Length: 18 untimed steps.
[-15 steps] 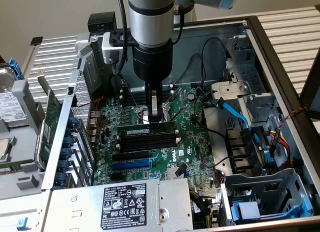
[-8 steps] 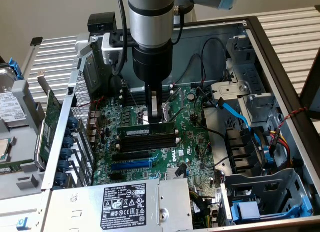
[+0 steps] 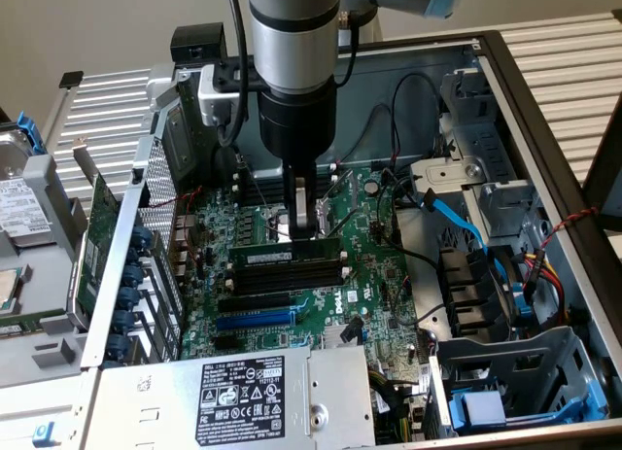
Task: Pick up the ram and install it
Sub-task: 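Insert the ram into the slot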
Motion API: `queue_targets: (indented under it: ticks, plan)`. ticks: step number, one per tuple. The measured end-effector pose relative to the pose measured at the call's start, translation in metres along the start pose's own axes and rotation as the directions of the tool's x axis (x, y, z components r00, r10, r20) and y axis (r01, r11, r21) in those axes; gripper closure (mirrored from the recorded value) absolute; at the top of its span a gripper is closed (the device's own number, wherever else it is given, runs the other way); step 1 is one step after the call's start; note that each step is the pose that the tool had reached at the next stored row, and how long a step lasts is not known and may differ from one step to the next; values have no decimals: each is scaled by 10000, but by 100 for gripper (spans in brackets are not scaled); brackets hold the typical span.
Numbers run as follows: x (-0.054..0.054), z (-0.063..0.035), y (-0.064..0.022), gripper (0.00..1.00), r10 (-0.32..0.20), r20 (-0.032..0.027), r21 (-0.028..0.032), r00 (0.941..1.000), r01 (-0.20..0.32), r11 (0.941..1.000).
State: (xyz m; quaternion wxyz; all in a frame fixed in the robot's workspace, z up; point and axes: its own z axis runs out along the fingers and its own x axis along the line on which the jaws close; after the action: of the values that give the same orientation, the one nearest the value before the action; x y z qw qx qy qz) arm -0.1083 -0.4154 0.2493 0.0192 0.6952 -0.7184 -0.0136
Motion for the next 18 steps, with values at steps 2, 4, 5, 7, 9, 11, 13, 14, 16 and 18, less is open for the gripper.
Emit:
queue_targets:
  ticks: [2, 4, 5, 7, 9, 11, 13, 14, 16, 18]
  plan:
    - [2, 0, 1, 88, 1, -1, 22, 10000, -1, 10000]
    - [2, 1, 0, 88, 1, -2, 35, 10000, -1, 10000]
    - [3, 3, 0, 88, 1, 0, 42, 10000, -1, 10000]
    - [8, 8, 1, 88, 2, 0, 62, 10000, -2, 10000]
    - [11, 17, 0, 88, 2, 1, 96, 10000, -2, 10000]
    - [12, 24, 4, 88, 3, 2, 158, 10000, -3, 9999]
    - [12, 28, 12, 88, 3, 3, 190, 10000, -3, 9998]
    - [12, 29, 14, 88, 2, 3, 199, 10000, -2, 9998]
    - [12, 34, 16, 88, 3, 4, 218, 10000, -3, 9998]
    - [12, 41, 19, 88, 9, 5, 227, 10000, -9, 9997]
